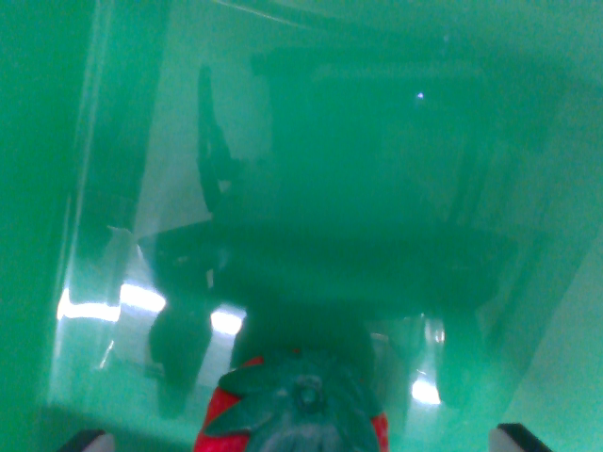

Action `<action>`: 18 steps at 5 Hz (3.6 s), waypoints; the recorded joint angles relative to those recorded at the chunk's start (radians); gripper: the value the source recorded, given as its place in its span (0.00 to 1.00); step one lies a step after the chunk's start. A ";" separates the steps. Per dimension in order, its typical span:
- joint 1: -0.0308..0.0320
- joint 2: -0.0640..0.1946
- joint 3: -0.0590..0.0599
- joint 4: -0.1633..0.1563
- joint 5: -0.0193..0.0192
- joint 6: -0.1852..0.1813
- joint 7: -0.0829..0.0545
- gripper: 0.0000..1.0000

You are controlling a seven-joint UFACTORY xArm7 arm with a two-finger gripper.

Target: Pick fruit

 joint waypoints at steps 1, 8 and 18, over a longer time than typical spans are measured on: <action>-0.0001 -0.002 0.000 0.003 0.0002 0.005 0.000 1.00; -0.0011 -0.018 0.000 0.036 0.0025 0.054 -0.001 1.00; -0.0043 -0.073 0.001 0.146 0.0100 0.218 -0.005 1.00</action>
